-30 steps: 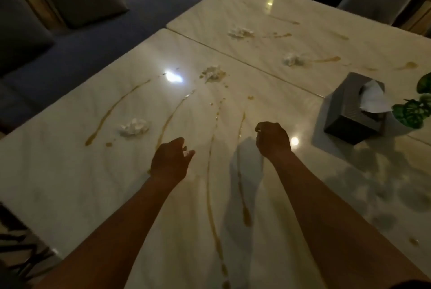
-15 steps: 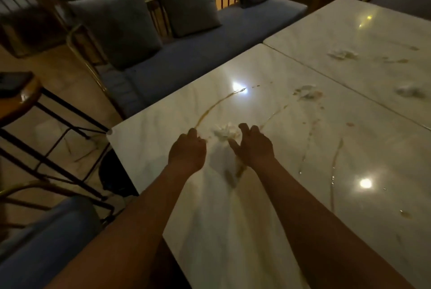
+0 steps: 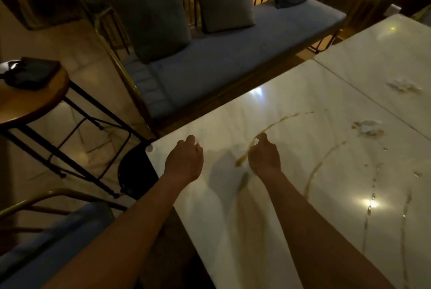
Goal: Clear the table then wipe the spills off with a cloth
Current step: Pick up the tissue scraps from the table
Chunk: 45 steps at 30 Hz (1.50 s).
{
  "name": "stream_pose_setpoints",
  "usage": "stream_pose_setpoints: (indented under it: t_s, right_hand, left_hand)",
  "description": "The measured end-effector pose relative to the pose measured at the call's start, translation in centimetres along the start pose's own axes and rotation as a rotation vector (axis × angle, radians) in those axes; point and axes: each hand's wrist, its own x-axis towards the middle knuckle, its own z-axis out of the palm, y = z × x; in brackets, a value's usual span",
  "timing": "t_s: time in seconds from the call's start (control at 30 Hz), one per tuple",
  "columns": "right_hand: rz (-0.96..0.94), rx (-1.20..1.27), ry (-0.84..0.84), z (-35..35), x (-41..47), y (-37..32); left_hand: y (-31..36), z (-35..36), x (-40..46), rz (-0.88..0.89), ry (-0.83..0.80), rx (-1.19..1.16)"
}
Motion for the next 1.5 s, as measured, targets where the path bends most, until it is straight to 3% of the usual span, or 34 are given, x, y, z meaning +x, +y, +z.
stream_pose_setpoints:
  t_s: [0.13, 0.23, 0.4, 0.6, 0.7, 0.83, 1.03, 1.2, 1.37, 1.5]
  right_hand:
    - [-0.150, 0.078, -0.091, 1.8, -1.0, -4.5]
    - [-0.237, 0.142, -0.193, 3.5, -1.9, -8.2]
    - [-0.453, -0.009, -0.205, 7.9, -3.3, -14.0]
    - [-0.492, -0.157, -0.198, 14.1, -2.2, -20.4]
    - [-0.474, -0.244, -0.193, 17.3, 0.0, -23.4]
    - [-0.478, -0.306, -0.241, 20.7, 2.8, -26.6]
    - [-0.318, -0.229, -0.457, 26.1, 6.3, -26.5]
    - [-0.214, -0.240, -0.601, 30.2, 7.3, -25.5]
    - [-0.119, -0.206, -0.636, 33.3, 7.4, -25.0]
    - [-0.160, -0.242, -0.744, 34.4, 7.4, -25.3]
  left_hand:
    - [-3.6, -3.0, 0.6, -0.073, 0.060, -0.096]
    - [-7.0, -5.8, 0.5, -0.230, 0.110, -0.239]
    - [-14.3, -9.0, 1.1, -0.355, 0.134, -0.318]
    - [-22.9, -9.2, 7.4, -0.416, -0.005, -0.435]
    - [-26.5, -8.0, 11.3, -0.400, -0.152, -0.428]
    - [-29.7, -5.8, 15.4, -0.448, -0.187, -0.484]
    - [-33.3, -2.4, 18.1, -0.462, -0.305, -0.362]
    - [-35.1, -1.7, 16.2, -0.451, -0.185, -0.277]
    - [-36.0, -2.6, 14.2, -0.364, -0.088, -0.149]
    - [-35.8, -3.8, 13.6, -0.284, -0.067, 0.013]
